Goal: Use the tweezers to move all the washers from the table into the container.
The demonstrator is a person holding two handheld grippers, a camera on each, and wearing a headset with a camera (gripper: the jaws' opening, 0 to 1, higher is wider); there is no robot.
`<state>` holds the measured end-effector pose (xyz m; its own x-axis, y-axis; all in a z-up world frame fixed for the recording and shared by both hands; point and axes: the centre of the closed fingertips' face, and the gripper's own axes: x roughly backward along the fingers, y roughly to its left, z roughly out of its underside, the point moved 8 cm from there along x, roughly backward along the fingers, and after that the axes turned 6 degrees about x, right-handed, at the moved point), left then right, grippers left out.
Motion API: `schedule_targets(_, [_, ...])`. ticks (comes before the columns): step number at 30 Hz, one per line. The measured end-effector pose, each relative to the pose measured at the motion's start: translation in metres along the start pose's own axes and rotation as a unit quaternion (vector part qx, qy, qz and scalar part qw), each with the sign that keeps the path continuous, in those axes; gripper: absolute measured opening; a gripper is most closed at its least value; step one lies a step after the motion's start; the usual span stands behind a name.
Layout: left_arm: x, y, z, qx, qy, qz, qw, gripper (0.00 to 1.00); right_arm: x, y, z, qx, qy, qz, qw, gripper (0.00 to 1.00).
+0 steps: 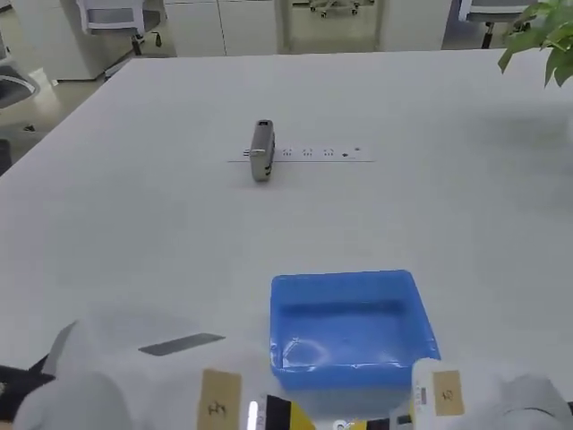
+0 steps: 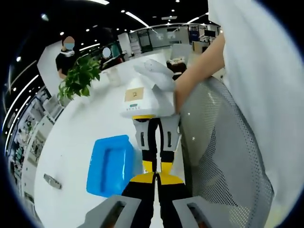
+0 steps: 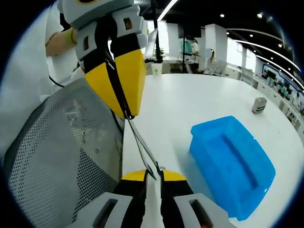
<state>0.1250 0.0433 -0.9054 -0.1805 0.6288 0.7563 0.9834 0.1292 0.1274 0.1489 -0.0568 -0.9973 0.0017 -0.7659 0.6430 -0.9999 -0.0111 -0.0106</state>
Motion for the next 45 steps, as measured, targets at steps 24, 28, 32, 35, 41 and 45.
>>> schedule_targets(24, [-0.005,0.023,0.009,0.097,-0.019,0.035,0.9945,0.0,-0.014,-0.008,-0.02,-0.021,-0.028,-0.034,0.9988,0.11])
schedule_targets(28, [-0.009,0.021,0.016,0.127,-0.023,0.018,0.9915,0.0,-0.017,-0.006,-0.02,-0.001,-0.025,-0.023,0.9994,0.05])
schedule_targets(32, [-0.014,0.011,0.027,0.195,-0.057,0.002,0.9791,0.2,-0.018,-0.007,-0.019,-0.013,-0.029,-0.019,0.9993,0.03])
schedule_targets(35, [-0.011,0.007,0.036,0.232,-0.08,-0.039,0.9687,0.35,-0.019,-0.009,-0.018,-0.023,-0.035,-0.016,0.999,0.02])
schedule_targets(41, [0.003,-0.002,0.054,0.306,-0.129,-0.118,0.9357,0.59,-0.013,-0.016,-0.01,-0.077,-0.052,-0.008,0.9956,0.01])
schedule_targets(45, [0.012,-0.008,0.065,0.335,-0.142,-0.173,0.9153,0.64,-0.009,-0.018,-0.006,-0.116,-0.066,-0.008,0.9911,0.01])
